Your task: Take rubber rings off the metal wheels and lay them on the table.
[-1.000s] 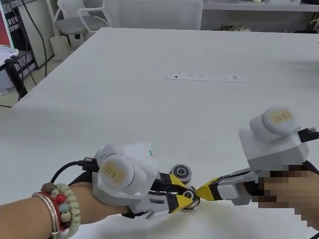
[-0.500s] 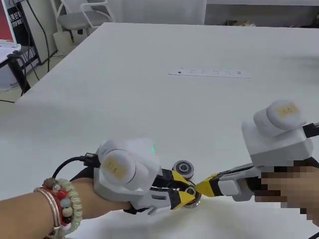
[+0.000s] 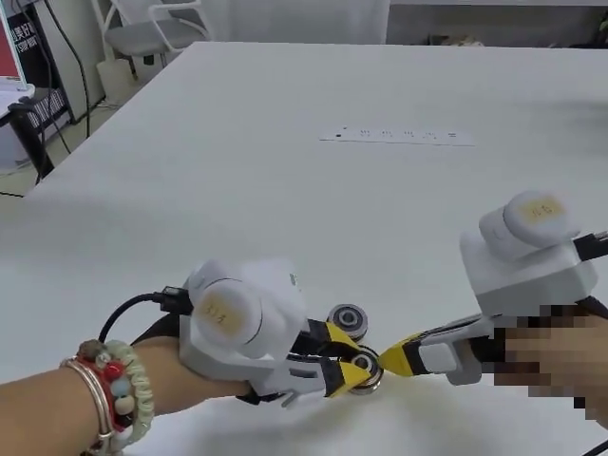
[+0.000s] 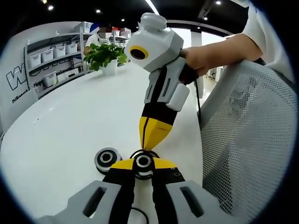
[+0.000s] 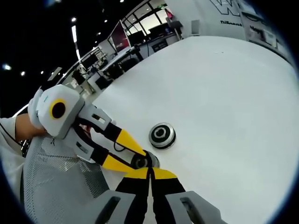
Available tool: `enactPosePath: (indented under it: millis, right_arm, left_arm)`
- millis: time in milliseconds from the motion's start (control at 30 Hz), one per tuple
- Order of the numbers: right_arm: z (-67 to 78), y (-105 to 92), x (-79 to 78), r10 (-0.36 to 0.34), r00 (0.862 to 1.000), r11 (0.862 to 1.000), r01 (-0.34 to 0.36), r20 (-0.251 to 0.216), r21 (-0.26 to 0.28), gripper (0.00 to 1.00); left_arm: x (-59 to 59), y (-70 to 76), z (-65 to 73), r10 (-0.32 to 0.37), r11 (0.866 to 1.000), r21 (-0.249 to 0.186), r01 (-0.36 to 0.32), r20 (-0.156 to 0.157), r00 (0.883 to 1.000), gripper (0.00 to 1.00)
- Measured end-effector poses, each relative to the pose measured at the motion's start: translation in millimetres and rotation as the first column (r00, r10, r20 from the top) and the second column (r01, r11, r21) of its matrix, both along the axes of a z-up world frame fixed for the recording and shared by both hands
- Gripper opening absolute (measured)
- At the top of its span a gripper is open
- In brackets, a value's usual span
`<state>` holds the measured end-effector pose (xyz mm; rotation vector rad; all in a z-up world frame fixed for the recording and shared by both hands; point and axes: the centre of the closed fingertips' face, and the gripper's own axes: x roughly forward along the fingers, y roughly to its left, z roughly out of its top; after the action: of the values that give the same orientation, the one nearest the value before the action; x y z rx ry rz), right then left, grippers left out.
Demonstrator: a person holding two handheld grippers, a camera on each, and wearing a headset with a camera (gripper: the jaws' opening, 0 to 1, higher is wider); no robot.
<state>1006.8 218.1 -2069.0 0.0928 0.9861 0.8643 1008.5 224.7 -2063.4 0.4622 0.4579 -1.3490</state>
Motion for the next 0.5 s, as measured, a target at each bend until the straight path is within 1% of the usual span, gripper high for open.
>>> enactPosePath:
  millis: [67,133,267,333,400,500]
  right_arm:
    - [0.0,-0.2,0.1,-0.002,1.000,1.000,0.002,-0.003,0.003,0.00]
    - [0.1,-0.2,0.0,-0.005,1.000,1.000,0.005,-0.006,0.005,0.00]
    - [0.5,0.0,-0.7,-0.006,1.000,1.000,0.006,-0.009,0.006,0.00]
    - [0.7,-0.1,-0.9,-0.007,1.000,1.000,0.007,-0.009,0.006,0.00]
    - [0.6,-0.2,-0.9,-0.008,1.000,1.000,0.008,-0.011,0.007,0.00]
    - [0.8,0.1,-1.1,-0.007,1.000,1.000,0.007,-0.011,0.007,0.00]
  left_arm:
    - [0.2,0.8,0.0,-0.003,1.000,0.006,0.003,-0.002,1.000,0.09]
    - [0.3,1.7,0.0,-0.003,1.000,0.008,0.003,-0.012,1.000,0.09]
    - [-0.4,2.0,1.1,-0.008,1.000,0.012,0.008,-0.017,1.000,0.12]
    - [-0.6,0.7,4.2,-0.012,1.000,0.003,0.012,-0.014,1.000,0.15]
    - [-0.4,-1.1,10.0,-0.013,1.000,-0.012,0.013,-0.013,1.000,0.20]
    - [-1.1,-2.1,17.1,-0.017,1.000,-0.025,0.016,-0.019,1.000,0.26]
